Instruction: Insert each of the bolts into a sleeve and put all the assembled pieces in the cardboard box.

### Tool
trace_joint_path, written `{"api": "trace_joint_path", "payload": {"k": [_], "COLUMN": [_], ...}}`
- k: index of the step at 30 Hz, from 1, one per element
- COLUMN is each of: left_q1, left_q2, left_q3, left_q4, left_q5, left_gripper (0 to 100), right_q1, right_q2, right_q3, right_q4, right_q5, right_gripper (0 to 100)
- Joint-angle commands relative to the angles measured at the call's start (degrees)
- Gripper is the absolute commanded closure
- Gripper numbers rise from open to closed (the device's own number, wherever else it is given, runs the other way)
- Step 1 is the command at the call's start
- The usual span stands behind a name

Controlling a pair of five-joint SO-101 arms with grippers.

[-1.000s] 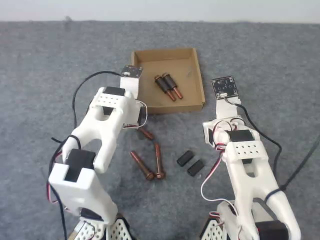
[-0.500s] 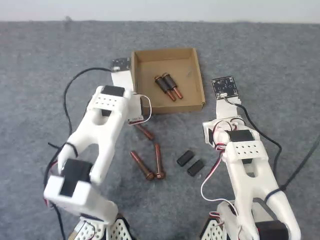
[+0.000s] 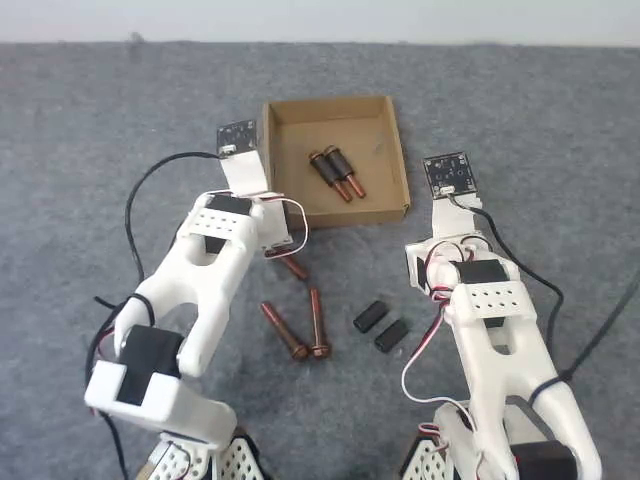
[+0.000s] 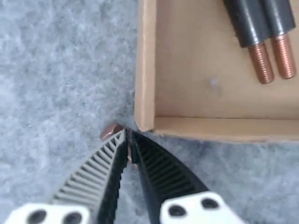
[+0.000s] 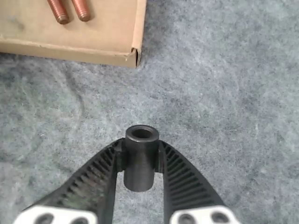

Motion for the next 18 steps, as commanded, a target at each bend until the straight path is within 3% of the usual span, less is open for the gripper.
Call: {"api": "trace_joint_path", "payload": {"k": [1,6,11,18], "left_q1": [0.4,0.4,0.4,0.1], "left_q2": [-1.3,-2.5,-8.0,-4.0], "left_q3": [-0.9,-1.7,-1.0,3.6], "left_q4": [0.4,3.6,8.5,1.8], "left_q5": [1.1,1.8,6.1,6.3], "left_gripper": [98,86,85,85], "right_q1": [0.5,0.4,0.4,0.3], "right_q2": [-2.7,-2.7,-2.7,-2.7], "right_q3": [-0.5,-0.5,-0.5,-0.5], "right_q4": [-1.1,-1.1,-1.1,-1.2], "right_q5": [1.2,1.2,1.2,1.2], "right_gripper": [99.1,99.1,99.1,99.1]}}
